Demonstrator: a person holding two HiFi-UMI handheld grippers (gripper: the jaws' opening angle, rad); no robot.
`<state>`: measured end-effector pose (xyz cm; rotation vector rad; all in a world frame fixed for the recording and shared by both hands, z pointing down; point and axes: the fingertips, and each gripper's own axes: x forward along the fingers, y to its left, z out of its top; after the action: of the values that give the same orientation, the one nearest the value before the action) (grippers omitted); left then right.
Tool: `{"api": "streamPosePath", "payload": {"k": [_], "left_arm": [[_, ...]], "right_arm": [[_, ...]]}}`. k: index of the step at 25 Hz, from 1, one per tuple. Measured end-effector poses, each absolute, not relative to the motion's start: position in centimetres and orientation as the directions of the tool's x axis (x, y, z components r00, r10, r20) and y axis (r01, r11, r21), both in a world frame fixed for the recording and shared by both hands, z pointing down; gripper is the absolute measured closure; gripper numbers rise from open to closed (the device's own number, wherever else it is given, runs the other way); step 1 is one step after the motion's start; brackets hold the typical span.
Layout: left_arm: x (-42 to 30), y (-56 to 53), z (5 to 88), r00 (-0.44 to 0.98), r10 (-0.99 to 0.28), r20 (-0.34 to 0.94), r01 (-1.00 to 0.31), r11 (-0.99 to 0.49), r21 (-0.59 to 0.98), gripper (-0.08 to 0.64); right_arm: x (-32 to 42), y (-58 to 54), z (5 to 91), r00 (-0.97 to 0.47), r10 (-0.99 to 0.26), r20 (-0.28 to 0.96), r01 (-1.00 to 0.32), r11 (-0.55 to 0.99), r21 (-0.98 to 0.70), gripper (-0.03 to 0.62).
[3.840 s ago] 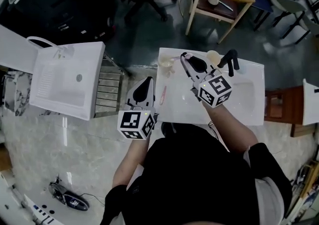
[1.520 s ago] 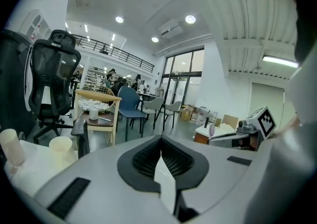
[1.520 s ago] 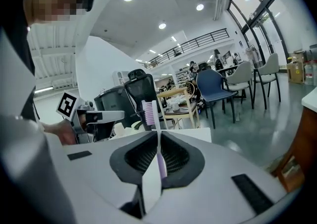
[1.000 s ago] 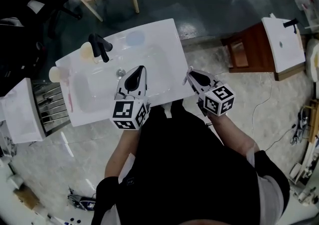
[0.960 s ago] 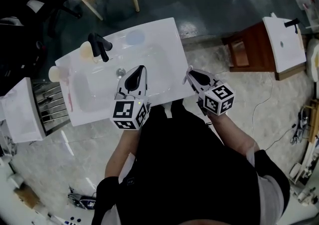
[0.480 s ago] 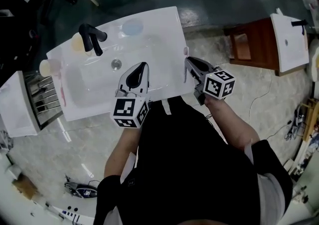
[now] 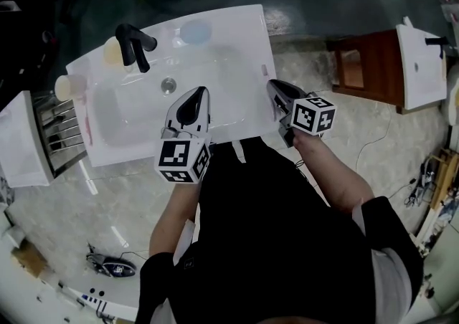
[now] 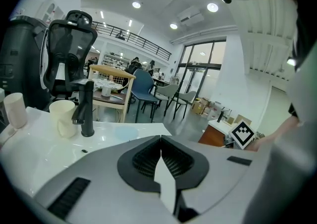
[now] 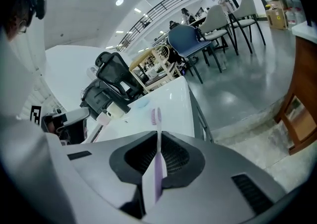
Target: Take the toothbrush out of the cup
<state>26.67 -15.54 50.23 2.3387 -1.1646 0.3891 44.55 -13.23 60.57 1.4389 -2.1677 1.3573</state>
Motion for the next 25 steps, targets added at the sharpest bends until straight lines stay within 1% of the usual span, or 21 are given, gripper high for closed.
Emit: {"api": "streamPosePath", "payload": {"k": [6,20,25], "left_arm": [[25.9,-15.1,50.7,0.585,-0.669,0.458,-0.811,-0.494,0.314,0.543],[24.6,-14.9,51.1,0.582,-0.676,0.453,-0.813,-0.479,0.330,0.543],[24.5,-15.1,51.5,0.591,-0.669,0.452,-0.807,-0.485,0.337,0.543]], "right_arm": [[43.5,-13.0,62.0,-0.507,-0.573,0.643,-0.838,0.154,-0.523,0.548],[43.6,-13.2,63.3,-0.417,-0.563,0.713,-0.898,0.135,-0.419,0.548],[43.4,-13.1,63.8,-0.410,-0.560,0.720,-0.903,0.136,-0.408,0.547]]}}
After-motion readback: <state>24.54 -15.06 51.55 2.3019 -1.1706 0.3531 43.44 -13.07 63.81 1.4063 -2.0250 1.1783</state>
